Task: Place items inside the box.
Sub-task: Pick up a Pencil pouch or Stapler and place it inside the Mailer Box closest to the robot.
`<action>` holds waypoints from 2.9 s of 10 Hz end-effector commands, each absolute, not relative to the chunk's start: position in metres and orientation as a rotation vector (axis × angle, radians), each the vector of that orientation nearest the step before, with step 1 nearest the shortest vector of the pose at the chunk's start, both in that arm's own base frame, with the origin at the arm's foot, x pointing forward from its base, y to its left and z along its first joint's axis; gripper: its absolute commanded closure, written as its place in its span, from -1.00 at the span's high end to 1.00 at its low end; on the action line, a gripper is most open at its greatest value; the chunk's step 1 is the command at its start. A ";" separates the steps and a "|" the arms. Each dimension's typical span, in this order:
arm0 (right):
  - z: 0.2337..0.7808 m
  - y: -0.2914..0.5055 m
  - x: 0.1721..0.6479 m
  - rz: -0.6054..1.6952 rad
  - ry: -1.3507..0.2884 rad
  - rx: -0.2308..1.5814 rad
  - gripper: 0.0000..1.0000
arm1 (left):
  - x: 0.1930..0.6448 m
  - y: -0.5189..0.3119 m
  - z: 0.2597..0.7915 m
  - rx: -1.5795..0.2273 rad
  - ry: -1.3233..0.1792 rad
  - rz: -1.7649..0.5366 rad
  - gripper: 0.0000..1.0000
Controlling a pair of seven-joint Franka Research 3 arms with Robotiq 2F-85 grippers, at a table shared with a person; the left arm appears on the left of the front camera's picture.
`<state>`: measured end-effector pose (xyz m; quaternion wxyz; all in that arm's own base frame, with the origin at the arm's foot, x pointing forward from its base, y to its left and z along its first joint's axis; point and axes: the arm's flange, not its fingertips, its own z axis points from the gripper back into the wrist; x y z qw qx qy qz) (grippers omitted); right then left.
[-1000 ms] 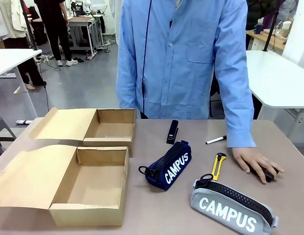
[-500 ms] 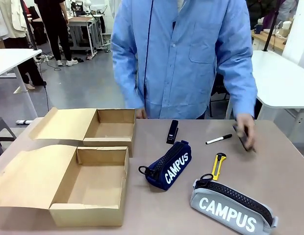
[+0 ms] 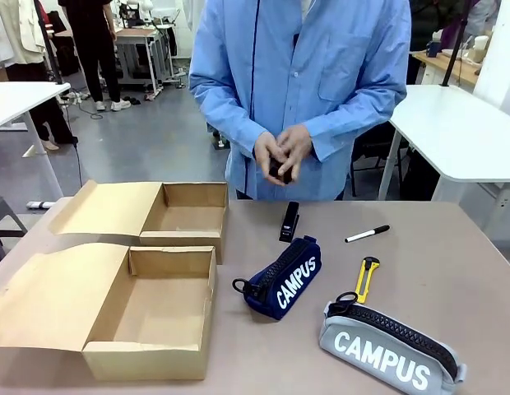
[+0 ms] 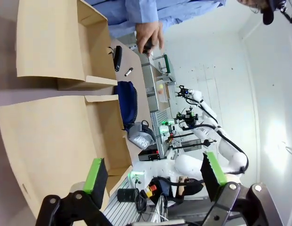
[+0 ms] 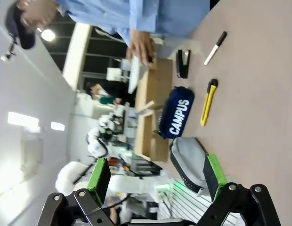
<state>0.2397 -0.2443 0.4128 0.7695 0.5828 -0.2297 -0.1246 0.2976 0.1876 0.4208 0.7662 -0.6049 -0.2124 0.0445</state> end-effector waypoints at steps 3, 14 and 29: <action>0.479 -0.070 0.305 -0.066 -0.340 0.928 1.00 | 0.297 0.187 0.422 -1.326 -0.481 0.077 1.00; 0.506 0.137 0.375 0.033 -0.222 0.527 1.00 | 0.297 0.187 0.422 -1.326 -0.481 0.077 1.00; 0.409 0.343 0.531 -0.536 -0.190 -0.001 1.00 | 0.297 0.187 0.422 -1.326 -0.481 0.077 1.00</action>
